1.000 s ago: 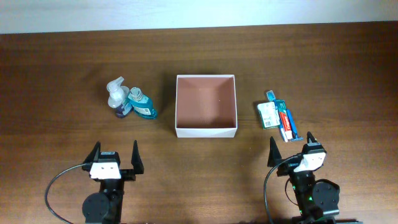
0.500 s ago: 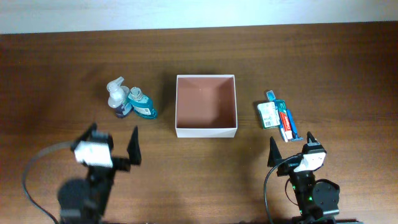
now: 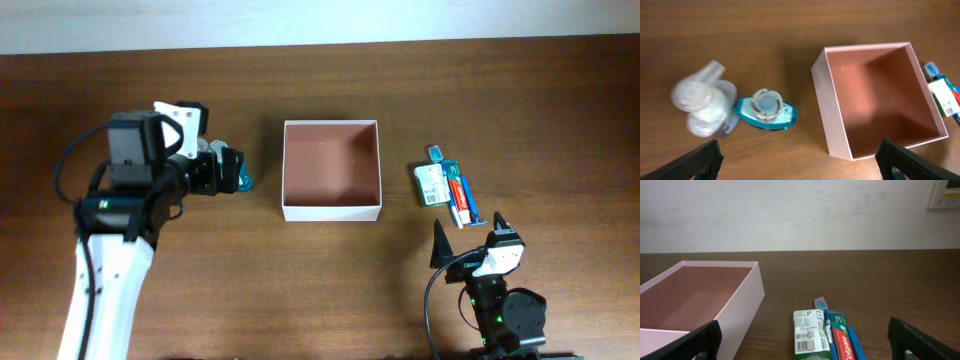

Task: Pack container
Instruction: 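Reach left gripper to the teal mouthwash bottle and grasp its neck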

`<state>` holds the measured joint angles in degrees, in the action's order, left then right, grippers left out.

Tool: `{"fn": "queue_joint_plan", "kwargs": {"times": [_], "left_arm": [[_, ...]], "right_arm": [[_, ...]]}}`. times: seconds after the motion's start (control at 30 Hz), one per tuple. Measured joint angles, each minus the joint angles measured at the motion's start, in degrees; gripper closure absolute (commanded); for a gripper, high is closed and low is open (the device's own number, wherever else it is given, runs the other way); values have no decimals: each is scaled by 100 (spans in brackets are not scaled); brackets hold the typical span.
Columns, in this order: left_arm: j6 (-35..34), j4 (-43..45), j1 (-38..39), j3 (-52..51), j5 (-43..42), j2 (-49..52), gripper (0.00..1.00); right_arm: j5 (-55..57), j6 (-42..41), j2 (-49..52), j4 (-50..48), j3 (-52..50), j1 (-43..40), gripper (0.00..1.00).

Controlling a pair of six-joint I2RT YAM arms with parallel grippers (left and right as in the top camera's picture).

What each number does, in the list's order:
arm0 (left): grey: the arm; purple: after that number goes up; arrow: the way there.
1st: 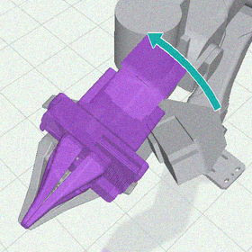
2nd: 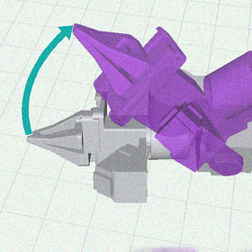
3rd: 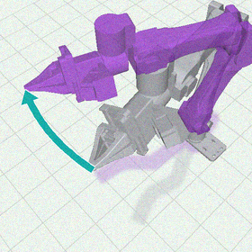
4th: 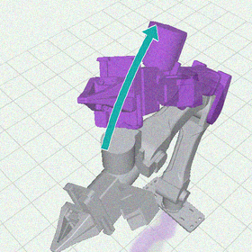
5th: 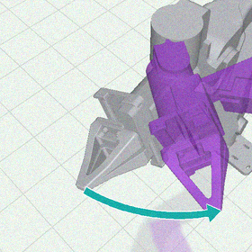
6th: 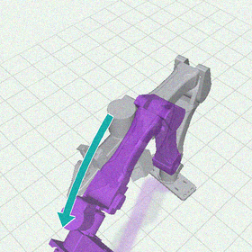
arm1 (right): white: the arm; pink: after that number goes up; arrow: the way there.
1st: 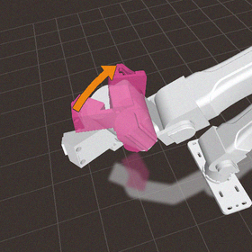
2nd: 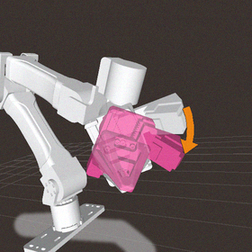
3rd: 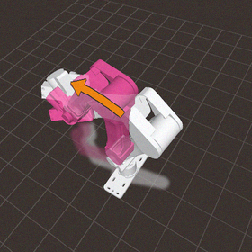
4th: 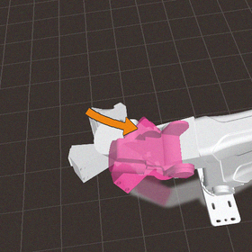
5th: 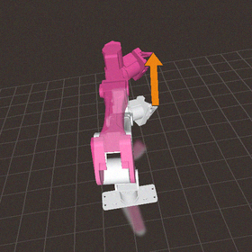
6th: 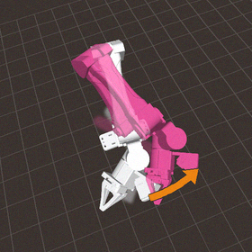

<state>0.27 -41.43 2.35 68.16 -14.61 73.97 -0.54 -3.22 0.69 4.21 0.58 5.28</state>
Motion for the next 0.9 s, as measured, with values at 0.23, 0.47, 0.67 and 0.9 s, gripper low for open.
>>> {"fn": "queue_joint_plan", "kwargs": {"times": [0.23,0.47,0.67,0.9], "left_arm": [[33,39,0,0,-105,363,24],[17,367,11,0,46,599,26],[20,616,11,0,308,629,26],[264,859,157,2,476,678,31]], "right_arm": [[0,0,0,0,0,0,1],[0,-2,0,0,0,0,1],[0,2,0,0,0,0,1],[0,0,0,0,0,0,1]]}}
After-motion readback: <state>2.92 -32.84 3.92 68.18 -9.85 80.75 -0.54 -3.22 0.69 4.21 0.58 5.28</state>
